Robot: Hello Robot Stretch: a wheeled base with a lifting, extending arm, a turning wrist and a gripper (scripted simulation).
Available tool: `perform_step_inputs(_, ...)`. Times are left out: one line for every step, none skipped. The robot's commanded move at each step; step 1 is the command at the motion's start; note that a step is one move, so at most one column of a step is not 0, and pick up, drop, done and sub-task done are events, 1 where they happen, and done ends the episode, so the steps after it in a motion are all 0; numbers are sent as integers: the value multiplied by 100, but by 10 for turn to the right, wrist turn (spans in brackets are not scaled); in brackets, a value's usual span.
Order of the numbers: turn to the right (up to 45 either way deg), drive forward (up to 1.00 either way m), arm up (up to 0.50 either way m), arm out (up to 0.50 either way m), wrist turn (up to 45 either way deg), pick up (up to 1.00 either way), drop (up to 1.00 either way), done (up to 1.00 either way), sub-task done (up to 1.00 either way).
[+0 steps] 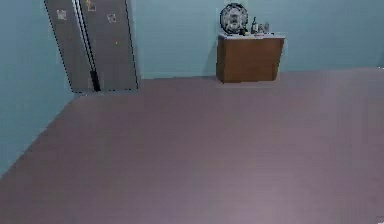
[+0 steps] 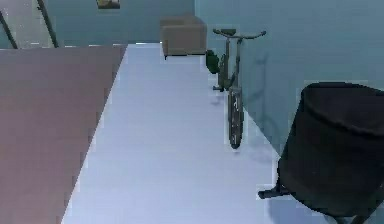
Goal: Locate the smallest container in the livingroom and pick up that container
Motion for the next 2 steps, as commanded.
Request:
perform_step_inputs(450, 0, 0, 0, 0, 0, 0, 0, 0)
perform_step_inputs(90, 0, 0, 0, 0, 0, 0, 0, 0)
